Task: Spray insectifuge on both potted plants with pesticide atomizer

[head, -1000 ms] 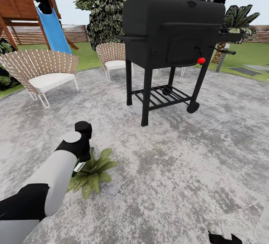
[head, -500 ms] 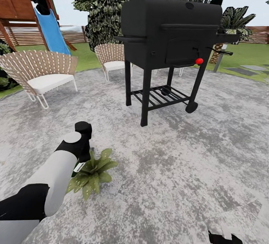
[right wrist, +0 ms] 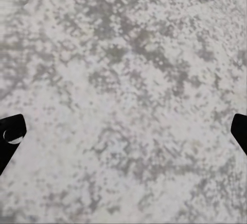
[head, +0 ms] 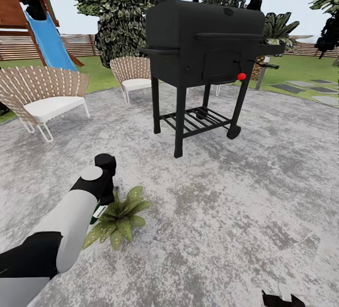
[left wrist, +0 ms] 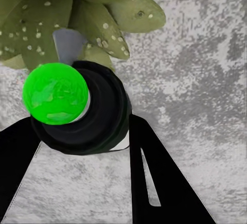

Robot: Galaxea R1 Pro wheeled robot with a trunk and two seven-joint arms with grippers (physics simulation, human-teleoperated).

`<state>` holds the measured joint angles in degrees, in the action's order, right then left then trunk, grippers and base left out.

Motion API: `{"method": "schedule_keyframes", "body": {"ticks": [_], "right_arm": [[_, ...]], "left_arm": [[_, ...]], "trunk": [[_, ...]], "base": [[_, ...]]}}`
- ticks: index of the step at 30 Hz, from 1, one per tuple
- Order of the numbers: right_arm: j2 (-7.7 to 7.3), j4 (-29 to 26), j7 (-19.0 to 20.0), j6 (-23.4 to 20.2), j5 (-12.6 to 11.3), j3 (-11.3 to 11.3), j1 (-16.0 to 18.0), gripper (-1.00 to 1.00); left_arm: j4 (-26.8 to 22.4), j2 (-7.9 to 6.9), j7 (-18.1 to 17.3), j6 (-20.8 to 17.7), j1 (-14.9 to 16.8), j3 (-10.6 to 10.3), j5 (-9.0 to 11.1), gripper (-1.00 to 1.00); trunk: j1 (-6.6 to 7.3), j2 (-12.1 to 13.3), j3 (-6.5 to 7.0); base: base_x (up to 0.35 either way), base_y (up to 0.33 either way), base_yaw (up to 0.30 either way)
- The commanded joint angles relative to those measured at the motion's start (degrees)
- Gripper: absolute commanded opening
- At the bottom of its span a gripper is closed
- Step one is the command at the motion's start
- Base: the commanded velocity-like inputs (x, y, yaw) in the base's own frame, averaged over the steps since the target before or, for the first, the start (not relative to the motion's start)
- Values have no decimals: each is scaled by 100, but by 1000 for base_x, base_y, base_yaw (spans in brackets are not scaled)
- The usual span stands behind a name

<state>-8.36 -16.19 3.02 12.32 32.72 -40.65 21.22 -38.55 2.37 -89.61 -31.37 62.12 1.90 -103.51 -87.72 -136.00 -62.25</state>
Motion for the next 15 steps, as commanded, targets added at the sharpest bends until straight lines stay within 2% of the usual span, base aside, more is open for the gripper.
{"method": "schedule_keyframes", "body": {"ticks": [1, 15], "right_arm": [[1, 2, 32, 25, 30, -48, 5, 100], [-16, 2, 28, 25, 31, -49, 5, 100]], "left_arm": [[-4, 7, -39, -57, 2, 17, -49, -100], [-23, -11, -39, -50, 0, 16, -57, -100]], "trunk": [[0, -2, -2], [0, -2, 44]], "base": [[75, 62, -162], [6, 5, -218]]}}
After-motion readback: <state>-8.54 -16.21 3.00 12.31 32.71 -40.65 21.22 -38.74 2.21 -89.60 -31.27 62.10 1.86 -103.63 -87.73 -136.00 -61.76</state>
